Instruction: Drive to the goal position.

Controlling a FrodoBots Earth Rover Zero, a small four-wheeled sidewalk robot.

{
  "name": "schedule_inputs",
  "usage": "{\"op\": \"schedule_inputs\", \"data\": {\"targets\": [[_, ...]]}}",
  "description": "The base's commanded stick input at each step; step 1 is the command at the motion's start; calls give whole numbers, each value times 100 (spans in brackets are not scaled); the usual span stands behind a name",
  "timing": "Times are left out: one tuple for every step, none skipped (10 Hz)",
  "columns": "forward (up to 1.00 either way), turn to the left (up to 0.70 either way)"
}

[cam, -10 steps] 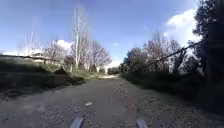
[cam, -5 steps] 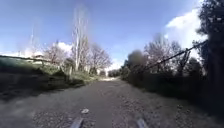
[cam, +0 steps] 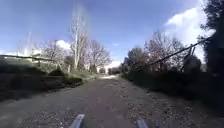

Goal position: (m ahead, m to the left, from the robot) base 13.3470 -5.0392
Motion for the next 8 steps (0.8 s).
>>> {"op": "schedule_inputs", "data": {"targets": [[50, 0], [50, 0], [50, 0], [55, 0], [70, 0], [70, 0], [70, 0], [70, 0]]}}
